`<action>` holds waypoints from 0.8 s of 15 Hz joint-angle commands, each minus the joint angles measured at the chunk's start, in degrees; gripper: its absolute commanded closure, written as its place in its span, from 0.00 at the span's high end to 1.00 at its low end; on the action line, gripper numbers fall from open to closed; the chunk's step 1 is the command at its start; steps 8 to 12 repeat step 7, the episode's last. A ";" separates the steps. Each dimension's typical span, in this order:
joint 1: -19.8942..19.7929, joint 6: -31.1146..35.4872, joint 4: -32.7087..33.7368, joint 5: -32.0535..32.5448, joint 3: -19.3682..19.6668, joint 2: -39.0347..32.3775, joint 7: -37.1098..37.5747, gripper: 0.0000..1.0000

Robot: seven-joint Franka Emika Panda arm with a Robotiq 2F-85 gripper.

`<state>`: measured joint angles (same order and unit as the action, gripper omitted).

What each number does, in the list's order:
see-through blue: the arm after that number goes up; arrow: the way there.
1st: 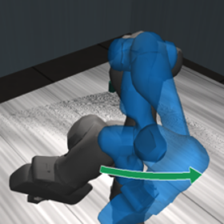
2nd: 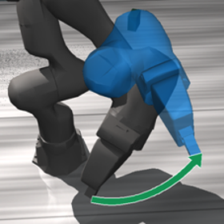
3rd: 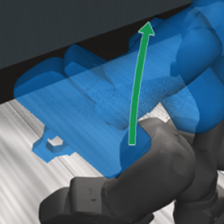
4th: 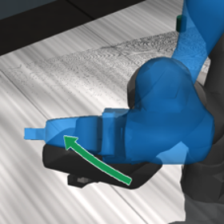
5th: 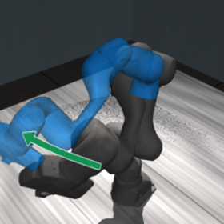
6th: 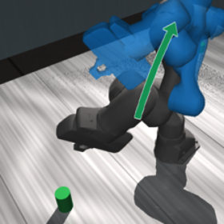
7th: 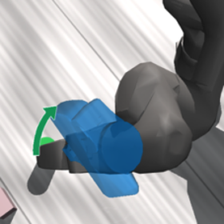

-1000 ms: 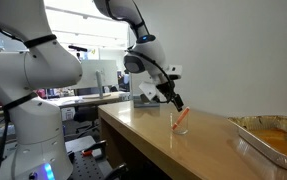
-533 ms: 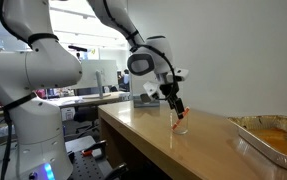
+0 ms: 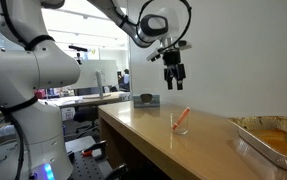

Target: Put the pen in the glass cup

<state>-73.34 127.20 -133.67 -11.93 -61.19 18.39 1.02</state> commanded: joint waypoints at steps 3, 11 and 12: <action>25.68 -11.57 2.92 6.26 25.35 -1.59 2.92 1.00; 43.77 -11.30 3.45 7.64 43.00 -3.88 4.75 1.00; 43.77 -11.30 3.45 7.64 43.00 -3.88 4.75 1.00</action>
